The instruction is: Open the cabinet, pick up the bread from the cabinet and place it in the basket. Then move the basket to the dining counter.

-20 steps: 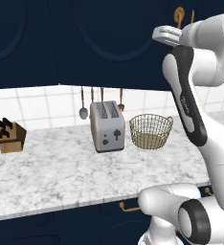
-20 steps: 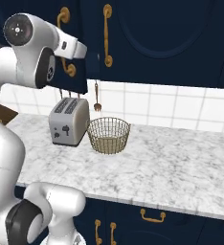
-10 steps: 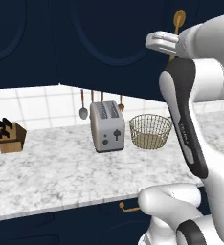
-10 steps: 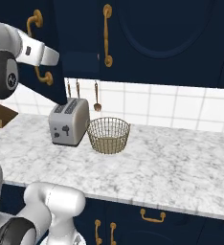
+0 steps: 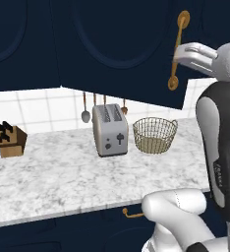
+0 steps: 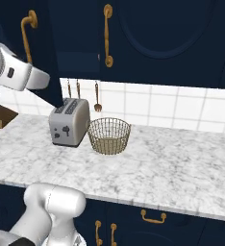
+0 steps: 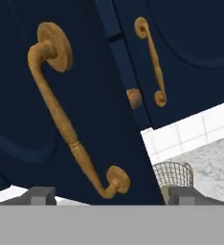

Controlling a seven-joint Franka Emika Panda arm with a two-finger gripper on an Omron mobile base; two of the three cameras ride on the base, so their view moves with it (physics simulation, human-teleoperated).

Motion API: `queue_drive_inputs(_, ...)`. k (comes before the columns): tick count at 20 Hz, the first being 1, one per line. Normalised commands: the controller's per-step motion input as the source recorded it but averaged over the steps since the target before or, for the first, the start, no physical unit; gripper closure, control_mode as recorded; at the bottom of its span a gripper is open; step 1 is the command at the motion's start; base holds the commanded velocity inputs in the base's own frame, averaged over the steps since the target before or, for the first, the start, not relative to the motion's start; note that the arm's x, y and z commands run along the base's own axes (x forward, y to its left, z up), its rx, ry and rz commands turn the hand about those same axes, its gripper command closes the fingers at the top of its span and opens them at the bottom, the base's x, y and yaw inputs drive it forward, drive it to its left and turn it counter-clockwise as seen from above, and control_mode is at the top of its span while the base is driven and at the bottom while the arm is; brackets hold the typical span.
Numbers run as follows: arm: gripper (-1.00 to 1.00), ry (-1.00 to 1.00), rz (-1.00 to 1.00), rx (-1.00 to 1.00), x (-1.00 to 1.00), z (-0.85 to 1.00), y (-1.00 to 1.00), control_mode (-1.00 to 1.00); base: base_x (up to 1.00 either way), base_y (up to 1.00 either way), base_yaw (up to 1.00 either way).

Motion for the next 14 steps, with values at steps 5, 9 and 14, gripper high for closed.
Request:
queue_drive_inputs(5, -1.00, 0.07, 0.04, 0.40, -0.15, 0.08, -0.93, -1.00, 0.00, 0.00, 0.00)
queue_drive_inputs(9, -1.00, 0.10, 0.07, 0.39, 0.91, -0.08, -0.46, -1.00, 0.00, 0.00, 0.00)
queue_drive_inputs(14, -1.00, 0.13, 0.08, 0.46, 0.95, -0.11, 0.01, -1.00, 0.00, 0.00, 0.00)
